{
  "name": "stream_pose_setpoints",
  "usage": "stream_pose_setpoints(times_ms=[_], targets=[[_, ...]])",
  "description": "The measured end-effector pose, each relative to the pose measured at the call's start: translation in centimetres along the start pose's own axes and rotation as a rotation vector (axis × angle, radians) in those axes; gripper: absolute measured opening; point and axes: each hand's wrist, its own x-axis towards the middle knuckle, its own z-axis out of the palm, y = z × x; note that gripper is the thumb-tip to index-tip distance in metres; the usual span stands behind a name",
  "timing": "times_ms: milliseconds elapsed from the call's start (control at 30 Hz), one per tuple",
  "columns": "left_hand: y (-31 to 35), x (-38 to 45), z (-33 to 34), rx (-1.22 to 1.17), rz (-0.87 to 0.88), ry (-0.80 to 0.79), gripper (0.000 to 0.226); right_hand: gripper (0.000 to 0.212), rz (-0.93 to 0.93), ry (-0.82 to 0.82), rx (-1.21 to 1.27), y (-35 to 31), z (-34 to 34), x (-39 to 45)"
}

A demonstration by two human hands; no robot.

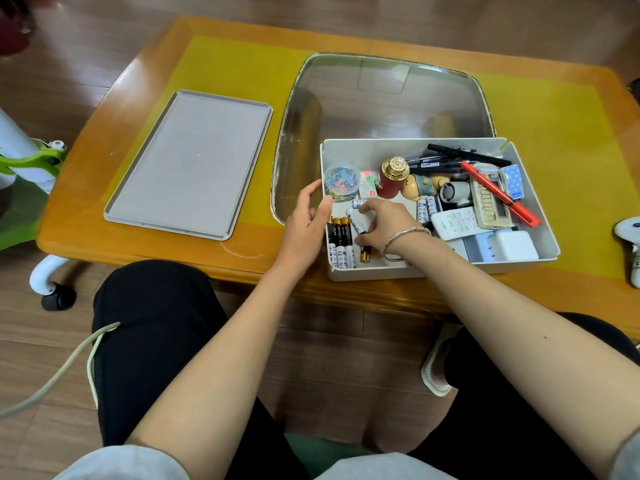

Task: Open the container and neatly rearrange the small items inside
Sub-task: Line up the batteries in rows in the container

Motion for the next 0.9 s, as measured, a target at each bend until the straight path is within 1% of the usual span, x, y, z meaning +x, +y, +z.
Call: stream_pose_setpoints(times_ms=[100, 167, 233, 300, 367, 433, 533, 567, 700, 800, 833, 900], targets=[[0.0, 0.0, 0.0, 0.011, 0.000, 0.000, 0.045, 0.050, -0.019, 0.034, 0.023, -0.6, 0.3, 0.4], [0.0, 0.0, 0.0, 0.003, -0.001, -0.003, 0.045, 0.038, -0.029, 0.075, -0.011, -0.9, 0.3, 0.6], [-0.1, 0.0, 0.0, -0.008, -0.008, -0.008, 0.045, 0.022, -0.001, 0.124, -0.066, -1.0, 0.1, 0.8], [-0.2, 0.1, 0.0, -0.013, -0.012, -0.007, 0.044, 0.014, 0.047, 0.148, -0.100, -1.0, -0.2, 0.9], [-0.2, 0.1, 0.0, -0.018, -0.008, -0.009, 0.044, 0.015, 0.079, 0.147, -0.126, -0.7, -0.6, 0.7], [-0.3, 0.1, 0.0, -0.028, -0.007, -0.015, 0.044, 0.020, 0.102, 0.147, -0.152, -0.2, -1.0, 0.3], [-0.2, 0.1, 0.0, -0.039, -0.006, -0.022, 0.044, 0.039, 0.125, 0.128, -0.219, 0.9, -1.6, -0.3], [-0.2, 0.1, 0.0, -0.037, -0.004, -0.022, 0.044, 0.041, 0.140, 0.102, -0.241, 1.1, -1.9, -0.5], [-0.1, 0.0, 0.0, -0.039, -0.001, -0.017, 0.044, 0.035, 0.170, -0.050, -0.313, 1.5, -2.5, -1.0], [0.0, 0.0, 0.0, -0.039, -0.001, -0.017, 0.044, 0.024, 0.120, -0.103, -0.289, 1.2, -2.3, -1.1], [0.0, 0.0, -0.1, -0.038, -0.005, -0.017, 0.044, 0.023, 0.101, -0.110, -0.263, 1.2, -2.2, -1.1], [0.0, 0.0, -0.1, -0.038, -0.009, -0.015, 0.043, 0.038, 0.086, -0.129, -0.163, 1.0, -1.8, -1.1]])
